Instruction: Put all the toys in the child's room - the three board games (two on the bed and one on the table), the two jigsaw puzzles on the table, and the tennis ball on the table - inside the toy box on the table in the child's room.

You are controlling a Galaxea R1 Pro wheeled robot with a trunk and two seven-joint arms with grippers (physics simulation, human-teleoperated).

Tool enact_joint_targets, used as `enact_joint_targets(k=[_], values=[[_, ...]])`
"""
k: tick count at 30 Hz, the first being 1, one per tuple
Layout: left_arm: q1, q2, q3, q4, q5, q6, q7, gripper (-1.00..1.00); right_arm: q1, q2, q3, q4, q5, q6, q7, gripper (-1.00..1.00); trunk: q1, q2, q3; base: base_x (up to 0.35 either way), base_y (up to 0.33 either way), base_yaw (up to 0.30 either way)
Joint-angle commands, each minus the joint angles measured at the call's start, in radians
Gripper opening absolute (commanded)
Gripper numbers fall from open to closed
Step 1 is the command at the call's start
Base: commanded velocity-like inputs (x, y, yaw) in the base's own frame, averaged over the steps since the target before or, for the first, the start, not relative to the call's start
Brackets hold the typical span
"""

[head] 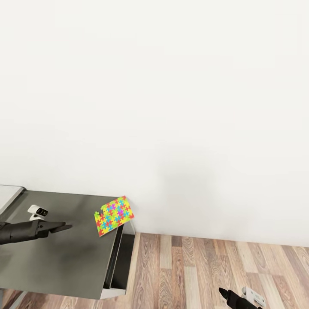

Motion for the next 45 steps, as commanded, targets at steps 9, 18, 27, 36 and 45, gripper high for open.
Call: enact_joint_targets(k=[9, 18, 27, 36, 45], values=[[-0.002, -0.003, -0.001, -0.003, 0.005, 0.011, -0.003, 1.00, 0.000, 0.000, -0.006, -0.001, -0.006, 0.008, 0.004, 1.00, 0.001, -0.002, 0.013, 0.000, 0.000, 0.000], [-0.003, -0.005, -0.002, -0.003, 0.006, 0.008, -0.003, 1.00, 0.000, 0.001, -0.005, -0.001, -0.006, 0.008, 0.002, 1.00, 0.001, -0.002, 0.028, 0.000, 0.000, 0.000], [-0.003, -0.005, -0.005, -0.003, 0.006, 0.008, -0.003, 1.00, 0.000, 0.000, -0.007, 0.000, -0.006, -0.026, 0.005, 1.00, 0.001, -0.002, 0.042, 0.000, 0.000, 0.000], [-0.003, -0.005, -0.007, -0.003, 0.012, 0.005, -0.003, 1.00, 0.000, -0.003, -0.007, 0.000, -0.007, -0.029, 0.008, 1.00, 0.001, -0.002, 0.057, 0.000, 0.000, 0.000], [-0.002, -0.005, -0.011, -0.003, 0.014, 0.002, -0.003, 1.00, 0.000, -0.005, -0.007, -0.001, -0.007, -0.029, 0.008, 1.00, 0.001, -0.002, 0.072, 0.000, 0.000, 0.000]])
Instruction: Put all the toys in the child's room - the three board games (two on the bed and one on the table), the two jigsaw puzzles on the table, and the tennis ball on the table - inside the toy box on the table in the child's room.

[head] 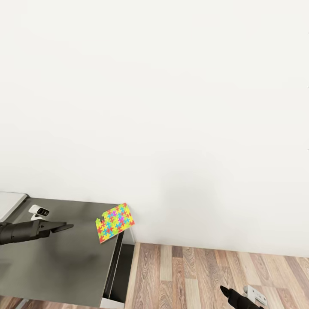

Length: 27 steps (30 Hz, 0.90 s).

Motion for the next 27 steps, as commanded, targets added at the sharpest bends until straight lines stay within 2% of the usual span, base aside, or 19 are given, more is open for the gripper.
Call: enact_joint_targets(k=[1, 27], values=[[-0.002, 0.001, -0.006, 0.000, 0.005, 0.011, -0.003, 1.00, 0.000, 0.000, -0.005, -0.001, -0.007, 0.008, 0.004, 1.00, 0.001, -0.002, 0.000, 0.000, 0.000, 0.000], [-0.002, 0.002, -0.004, 0.003, 0.006, 0.012, -0.003, 1.00, 0.000, 0.005, -0.006, 0.000, -0.008, 0.007, 0.001, 1.00, 0.001, -0.002, 0.042, 0.000, 0.000, 0.000]])
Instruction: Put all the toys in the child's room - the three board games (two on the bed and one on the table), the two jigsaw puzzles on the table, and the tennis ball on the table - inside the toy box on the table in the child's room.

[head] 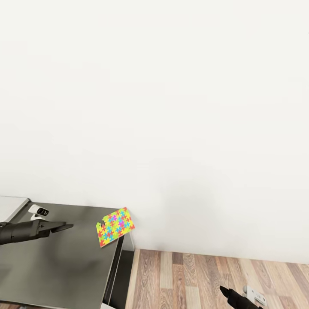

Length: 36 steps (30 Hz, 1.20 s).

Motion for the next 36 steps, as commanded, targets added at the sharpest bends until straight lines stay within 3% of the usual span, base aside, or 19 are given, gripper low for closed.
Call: enact_joint_targets(k=[1, 36], values=[[-0.002, 0.002, -0.006, 0.002, 0.005, 0.010, -0.003, 1.00, 0.000, 0.000, -0.005, -0.001, -0.007, 0.007, 0.004, 1.00, 0.001, -0.002, 0.000, 0.000, 0.000, 0.000], [-0.001, 0.001, -0.006, 0.005, 0.003, 0.014, -0.003, 1.00, 0.000, 0.002, -0.003, 0.000, -0.004, 0.002, -0.005, 1.00, 0.001, -0.002, 0.057, 0.000, 0.000, 0.000]])
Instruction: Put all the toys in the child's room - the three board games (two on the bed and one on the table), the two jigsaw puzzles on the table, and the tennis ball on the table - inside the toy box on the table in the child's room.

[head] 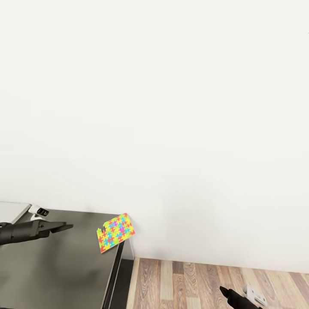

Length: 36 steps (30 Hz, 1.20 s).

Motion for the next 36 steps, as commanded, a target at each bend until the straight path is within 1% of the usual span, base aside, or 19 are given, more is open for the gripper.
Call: enact_joint_targets(k=[1, 30, 36], values=[[-0.002, 0.001, -0.006, 0.000, 0.005, 0.011, -0.003, 1.00, -0.001, 0.001, -0.005, -0.001, -0.007, 0.008, 0.004, 1.00, 0.001, -0.002, 0.000, 0.000, 0.000, 0.000], [-0.002, 0.001, -0.006, 0.000, 0.004, 0.011, -0.003, 1.00, -0.001, 0.000, -0.006, -0.002, -0.008, 0.008, 0.010, 1.00, 0.001, -0.002, 0.047, 0.000, 0.000, 0.000], [-0.002, 0.001, -0.006, 0.000, 0.003, 0.011, -0.003, 1.00, -0.001, 0.000, -0.007, -0.002, -0.012, 0.009, 0.014, 1.00, 0.001, -0.002, 0.050, 0.000, 0.000, 0.000]])
